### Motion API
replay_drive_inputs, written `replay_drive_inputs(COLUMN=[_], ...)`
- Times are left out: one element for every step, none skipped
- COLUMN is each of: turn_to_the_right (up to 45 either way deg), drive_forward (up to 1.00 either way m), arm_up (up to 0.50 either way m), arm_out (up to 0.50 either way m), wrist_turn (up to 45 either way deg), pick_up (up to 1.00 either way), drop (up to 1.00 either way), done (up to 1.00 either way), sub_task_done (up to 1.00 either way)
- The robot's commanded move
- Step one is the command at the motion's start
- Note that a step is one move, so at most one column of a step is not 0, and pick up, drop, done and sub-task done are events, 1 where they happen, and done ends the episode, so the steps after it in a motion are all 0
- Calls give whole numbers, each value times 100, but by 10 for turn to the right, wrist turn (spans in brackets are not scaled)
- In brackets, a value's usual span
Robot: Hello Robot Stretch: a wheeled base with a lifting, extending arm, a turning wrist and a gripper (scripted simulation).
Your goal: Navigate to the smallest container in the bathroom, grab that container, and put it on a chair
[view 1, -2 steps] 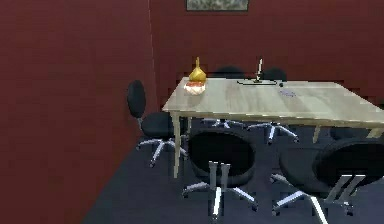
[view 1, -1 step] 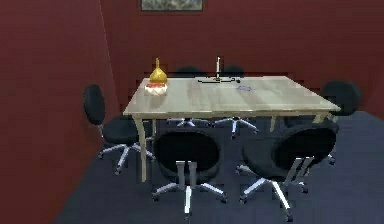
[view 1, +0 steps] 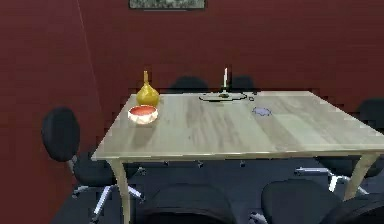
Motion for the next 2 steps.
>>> replay_drive_inputs(turn_to_the_right=[-450, -390], drive_forward=[0, 0], arm_up=[0, 0], arm_out=[0, 0], wrist_turn=[0, 0], pick_up=[0, 0], drop=[0, 0], done=[0, 0], sub_task_done=[0, 0])
